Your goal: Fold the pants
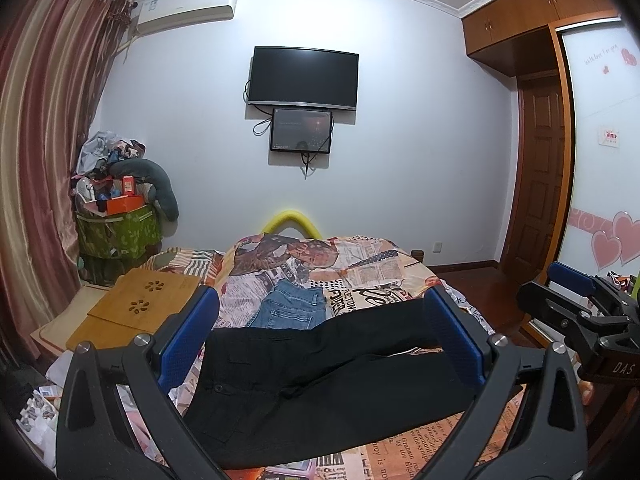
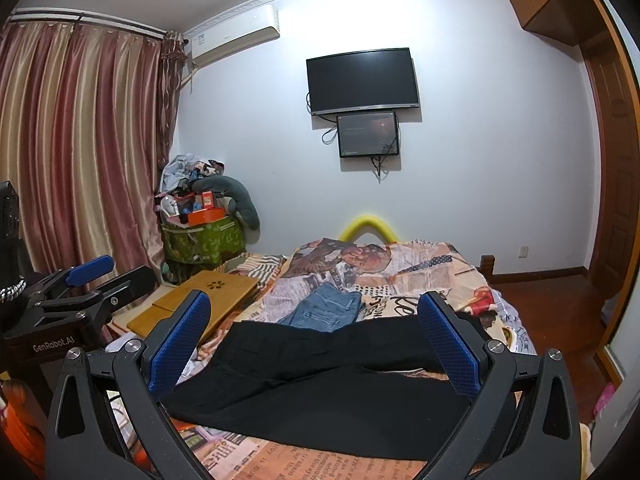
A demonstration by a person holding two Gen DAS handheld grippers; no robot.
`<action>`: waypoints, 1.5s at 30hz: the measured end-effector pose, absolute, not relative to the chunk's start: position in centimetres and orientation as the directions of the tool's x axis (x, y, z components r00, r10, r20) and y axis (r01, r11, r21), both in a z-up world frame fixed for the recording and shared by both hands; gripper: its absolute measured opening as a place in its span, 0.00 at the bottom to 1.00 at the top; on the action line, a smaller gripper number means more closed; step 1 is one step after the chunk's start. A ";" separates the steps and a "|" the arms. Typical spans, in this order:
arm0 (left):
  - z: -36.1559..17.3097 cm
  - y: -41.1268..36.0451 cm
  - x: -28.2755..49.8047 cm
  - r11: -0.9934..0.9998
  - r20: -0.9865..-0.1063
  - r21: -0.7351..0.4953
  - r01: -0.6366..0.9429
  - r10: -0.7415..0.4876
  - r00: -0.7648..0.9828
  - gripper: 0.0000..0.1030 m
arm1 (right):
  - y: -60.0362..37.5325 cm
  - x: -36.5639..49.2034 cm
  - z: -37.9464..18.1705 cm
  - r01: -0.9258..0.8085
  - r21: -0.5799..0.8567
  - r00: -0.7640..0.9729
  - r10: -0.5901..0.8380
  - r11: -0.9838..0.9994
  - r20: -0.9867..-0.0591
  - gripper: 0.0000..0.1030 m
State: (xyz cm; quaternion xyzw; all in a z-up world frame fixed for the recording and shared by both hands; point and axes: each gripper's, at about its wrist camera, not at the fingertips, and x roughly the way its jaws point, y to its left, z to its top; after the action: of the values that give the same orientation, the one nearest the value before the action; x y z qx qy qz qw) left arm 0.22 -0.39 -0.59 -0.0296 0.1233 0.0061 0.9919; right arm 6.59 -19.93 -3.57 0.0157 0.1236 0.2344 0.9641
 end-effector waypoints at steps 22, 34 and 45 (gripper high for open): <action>-0.4 -0.4 0.1 0.998 -0.239 -0.061 -0.026 0.010 0.971 1.00 | -20.0 6.5 -3.5 -0.446 0.090 0.860 0.454 0.890 -0.232 1.00; -0.5 -0.3 0.1 0.998 -0.241 -0.062 -0.025 0.009 0.970 1.00 | -20.1 6.6 -3.6 -0.445 0.093 0.859 0.454 0.891 -0.235 1.00; -1.2 -0.1 2.1 0.998 -0.260 -0.062 -0.020 0.003 0.966 1.00 | -20.3 9.0 -4.2 -0.423 0.098 0.862 0.434 0.901 -0.263 1.00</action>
State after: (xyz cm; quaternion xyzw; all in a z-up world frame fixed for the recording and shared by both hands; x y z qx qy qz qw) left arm 2.08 -0.14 -1.24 -0.0323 0.1310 0.0057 0.9908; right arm 8.98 -20.27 -4.22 0.0186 0.1404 0.2221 0.9647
